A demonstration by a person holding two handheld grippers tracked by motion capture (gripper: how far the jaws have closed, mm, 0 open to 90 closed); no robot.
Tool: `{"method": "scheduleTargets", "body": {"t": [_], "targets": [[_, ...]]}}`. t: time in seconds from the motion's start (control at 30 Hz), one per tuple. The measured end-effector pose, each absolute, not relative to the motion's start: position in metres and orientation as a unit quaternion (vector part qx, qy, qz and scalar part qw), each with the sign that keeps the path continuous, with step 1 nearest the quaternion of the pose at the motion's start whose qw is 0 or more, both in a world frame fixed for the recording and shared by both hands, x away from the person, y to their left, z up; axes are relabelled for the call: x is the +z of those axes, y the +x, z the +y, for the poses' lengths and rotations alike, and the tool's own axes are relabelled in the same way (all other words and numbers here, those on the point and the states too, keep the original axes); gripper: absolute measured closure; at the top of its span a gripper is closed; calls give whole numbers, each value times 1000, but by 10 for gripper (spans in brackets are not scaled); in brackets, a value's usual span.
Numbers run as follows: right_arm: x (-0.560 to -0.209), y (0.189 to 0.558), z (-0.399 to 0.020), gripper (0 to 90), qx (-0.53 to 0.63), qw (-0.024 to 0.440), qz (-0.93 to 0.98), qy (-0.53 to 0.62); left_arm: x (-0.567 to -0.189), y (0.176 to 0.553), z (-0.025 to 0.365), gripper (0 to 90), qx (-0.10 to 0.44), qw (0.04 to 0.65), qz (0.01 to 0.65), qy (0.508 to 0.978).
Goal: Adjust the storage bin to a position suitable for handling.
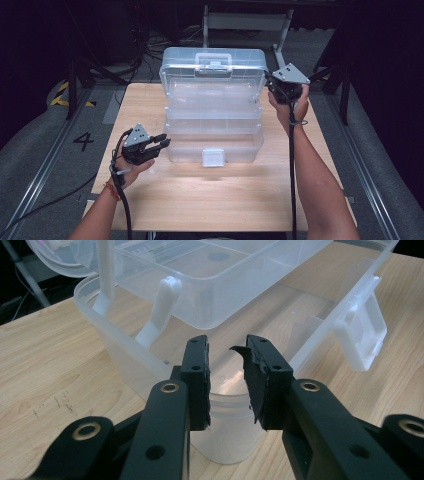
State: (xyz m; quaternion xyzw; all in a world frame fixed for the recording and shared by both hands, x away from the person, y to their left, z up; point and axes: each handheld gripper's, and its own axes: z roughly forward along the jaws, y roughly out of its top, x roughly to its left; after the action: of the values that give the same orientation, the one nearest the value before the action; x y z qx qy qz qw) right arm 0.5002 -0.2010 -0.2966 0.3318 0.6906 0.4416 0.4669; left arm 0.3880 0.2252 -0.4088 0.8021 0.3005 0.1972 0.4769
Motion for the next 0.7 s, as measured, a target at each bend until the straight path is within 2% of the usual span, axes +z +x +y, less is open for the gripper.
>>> {"method": "scheduleTargets", "body": {"t": [0.3,0.4,0.57,0.7], "targets": [[-294,509,-203,853,447,455,694,334,-408,387,231,661,197,481,297,801],[-293,512,-204,853,448,451,696,333,-406,384,235,617,207,476,297,802],[-291,516,-204,853,448,445,700,334,-403,377,246,469,209,467,308,802],[-289,518,-205,853,446,441,704,332,-407,368,256,364,231,432,324,810]]}}
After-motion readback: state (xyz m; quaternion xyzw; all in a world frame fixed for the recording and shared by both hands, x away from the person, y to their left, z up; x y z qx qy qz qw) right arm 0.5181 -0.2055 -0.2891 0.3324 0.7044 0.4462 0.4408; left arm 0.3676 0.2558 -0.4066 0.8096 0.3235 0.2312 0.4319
